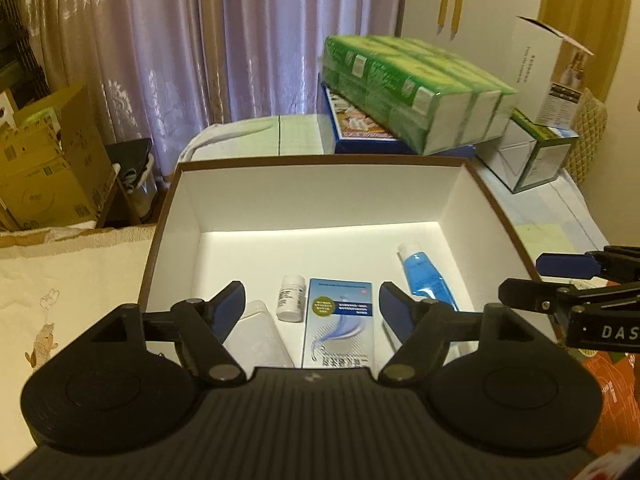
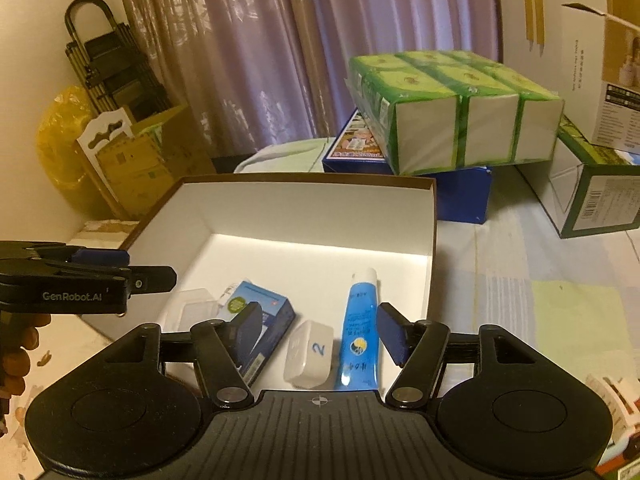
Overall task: Organize rigid objects
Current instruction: 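Withdraw both open tools from the box back over the remaining items, then lower the left tool over the mint fan while the right tool approaches the spray box, then close the left tool on the mint fan while the right tool grasps the white-green spray box, then carry the mint fan with the left tool while the right tool carries the spray box over the brown box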
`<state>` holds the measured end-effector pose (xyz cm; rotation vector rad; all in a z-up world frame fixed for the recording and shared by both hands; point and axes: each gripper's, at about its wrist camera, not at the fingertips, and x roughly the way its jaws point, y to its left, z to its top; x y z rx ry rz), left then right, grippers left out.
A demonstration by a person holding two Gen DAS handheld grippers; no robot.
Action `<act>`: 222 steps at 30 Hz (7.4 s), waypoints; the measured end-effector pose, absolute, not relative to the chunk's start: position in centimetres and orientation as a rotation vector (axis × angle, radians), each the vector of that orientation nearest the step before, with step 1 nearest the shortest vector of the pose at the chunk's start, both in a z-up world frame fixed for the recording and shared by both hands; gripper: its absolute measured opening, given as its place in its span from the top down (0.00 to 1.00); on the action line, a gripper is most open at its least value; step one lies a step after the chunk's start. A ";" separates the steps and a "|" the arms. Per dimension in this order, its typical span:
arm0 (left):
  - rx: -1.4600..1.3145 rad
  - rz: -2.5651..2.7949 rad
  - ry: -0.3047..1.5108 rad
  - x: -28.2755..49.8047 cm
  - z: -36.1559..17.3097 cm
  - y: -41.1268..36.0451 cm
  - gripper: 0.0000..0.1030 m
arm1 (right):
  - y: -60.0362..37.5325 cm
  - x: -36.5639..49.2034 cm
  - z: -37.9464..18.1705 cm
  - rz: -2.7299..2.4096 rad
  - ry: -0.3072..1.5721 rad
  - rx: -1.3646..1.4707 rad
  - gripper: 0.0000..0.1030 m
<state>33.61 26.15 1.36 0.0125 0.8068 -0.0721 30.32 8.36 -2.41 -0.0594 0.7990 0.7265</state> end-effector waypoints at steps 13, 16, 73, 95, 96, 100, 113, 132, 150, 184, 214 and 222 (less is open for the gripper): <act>-0.004 -0.098 0.757 28.2 3.3 23.6 0.21 | 5.5 26.4 -0.5 0.712 0.753 -0.058 0.40; -0.005 -0.105 0.768 27.3 3.2 22.9 0.21 | 4.9 25.6 -0.3 0.709 0.752 -0.054 0.40; 0.177 -0.541 0.924 27.8 -7.4 -4.9 0.24 | -23.5 26.9 -6.6 0.269 0.960 0.146 0.40; 0.271 -0.546 0.962 33.3 -12.3 -8.1 0.42 | -26.1 35.9 -11.2 0.181 0.994 0.150 0.40; 0.268 -0.547 0.956 33.2 -12.3 -8.0 0.42 | -26.1 35.8 -11.2 0.183 0.994 0.152 0.40; 0.265 -0.546 0.956 32.5 -12.3 -7.8 0.42 | -26.1 35.2 -11.1 0.182 1.004 0.150 0.40; 0.204 -0.423 0.973 28.8 -12.1 -4.7 0.42 | -26.8 33.5 -10.2 0.168 0.990 0.176 0.40; 0.157 -0.313 0.996 26.2 -11.8 -2.4 0.42 | -28.3 31.2 -11.7 0.160 1.101 0.156 0.45; 0.209 -0.406 1.007 24.4 -11.1 -2.4 0.35 | -23.5 25.6 -9.4 0.344 1.072 0.192 0.43; 0.226 -0.350 1.079 21.7 -11.5 0.2 0.40 | -22.1 21.2 -11.4 0.524 1.107 -0.065 0.45; 0.079 -0.295 1.068 21.0 -10.7 2.6 0.42 | -20.4 21.8 -11.5 0.457 1.052 -0.050 0.50; 0.089 -0.315 1.072 20.6 -10.3 2.7 0.42 | -20.3 21.6 -10.3 0.480 1.034 -0.015 0.50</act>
